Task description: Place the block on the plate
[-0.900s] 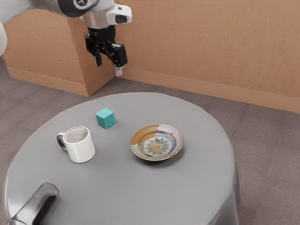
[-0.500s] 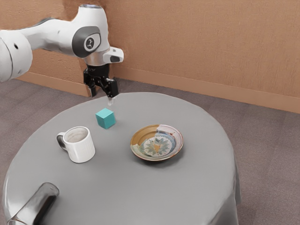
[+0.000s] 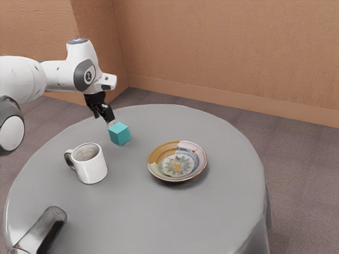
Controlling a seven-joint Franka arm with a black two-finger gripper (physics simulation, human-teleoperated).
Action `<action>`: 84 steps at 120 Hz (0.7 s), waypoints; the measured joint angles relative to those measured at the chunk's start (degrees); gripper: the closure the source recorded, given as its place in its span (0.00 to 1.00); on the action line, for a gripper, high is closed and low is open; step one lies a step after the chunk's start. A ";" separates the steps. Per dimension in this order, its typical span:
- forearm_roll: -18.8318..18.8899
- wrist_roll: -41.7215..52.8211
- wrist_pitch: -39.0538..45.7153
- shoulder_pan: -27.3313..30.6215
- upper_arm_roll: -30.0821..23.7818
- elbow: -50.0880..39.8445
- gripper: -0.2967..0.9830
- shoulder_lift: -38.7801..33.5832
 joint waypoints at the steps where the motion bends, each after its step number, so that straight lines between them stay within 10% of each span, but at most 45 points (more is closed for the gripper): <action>1: -0.04 0.30 0.12 0.07 0.02 0.02 0.23 0.04; 84: -5.61 9.19 -6.49 4.61 -1.62 17.36 0.23 14.88</action>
